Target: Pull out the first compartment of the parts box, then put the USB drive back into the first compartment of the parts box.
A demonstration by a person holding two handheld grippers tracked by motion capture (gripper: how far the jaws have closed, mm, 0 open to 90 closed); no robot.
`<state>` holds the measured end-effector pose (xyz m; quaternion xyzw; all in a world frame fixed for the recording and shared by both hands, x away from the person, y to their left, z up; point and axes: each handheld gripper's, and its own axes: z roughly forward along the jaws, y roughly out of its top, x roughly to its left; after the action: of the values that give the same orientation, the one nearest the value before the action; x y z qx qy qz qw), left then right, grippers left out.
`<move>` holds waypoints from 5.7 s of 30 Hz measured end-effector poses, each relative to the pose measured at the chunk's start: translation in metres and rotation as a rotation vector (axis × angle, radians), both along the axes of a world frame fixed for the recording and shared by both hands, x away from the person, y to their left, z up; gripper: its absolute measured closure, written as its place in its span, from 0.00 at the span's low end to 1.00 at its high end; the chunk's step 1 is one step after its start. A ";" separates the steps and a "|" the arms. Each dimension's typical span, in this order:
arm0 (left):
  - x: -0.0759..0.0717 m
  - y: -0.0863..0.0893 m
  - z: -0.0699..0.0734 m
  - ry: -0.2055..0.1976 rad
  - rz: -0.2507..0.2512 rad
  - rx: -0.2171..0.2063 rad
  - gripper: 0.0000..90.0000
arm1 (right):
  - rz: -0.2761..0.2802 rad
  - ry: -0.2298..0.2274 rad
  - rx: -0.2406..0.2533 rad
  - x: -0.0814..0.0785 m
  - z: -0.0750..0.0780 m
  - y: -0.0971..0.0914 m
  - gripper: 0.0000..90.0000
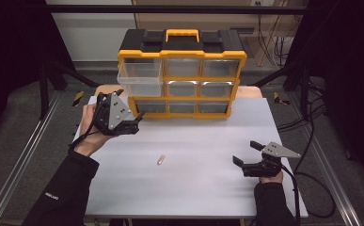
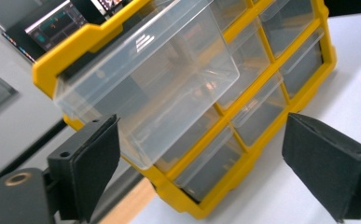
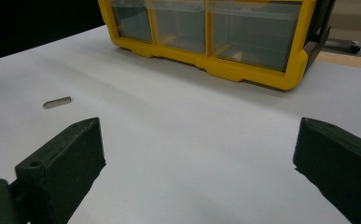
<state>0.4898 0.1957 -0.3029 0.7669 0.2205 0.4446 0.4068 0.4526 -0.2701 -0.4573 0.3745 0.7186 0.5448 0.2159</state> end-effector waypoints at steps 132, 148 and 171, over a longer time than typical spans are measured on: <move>0.001 -0.034 -0.108 0.479 0.000 -0.200 0.00 | 0.005 0.001 -0.004 0.000 0.000 0.000 0.02; 0.007 -0.050 -0.122 0.565 0.005 -0.140 0.01 | 0.006 0.001 -0.005 0.000 0.000 0.000 0.02; 0.012 -0.059 -0.144 0.675 0.054 -0.075 0.07 | 0.008 0.002 -0.007 -0.001 0.000 0.001 0.02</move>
<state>0.5018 0.1365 -0.4472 0.8494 0.3789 0.1678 0.3268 0.4521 -0.2696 -0.4575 0.3712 0.7222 0.5428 0.2144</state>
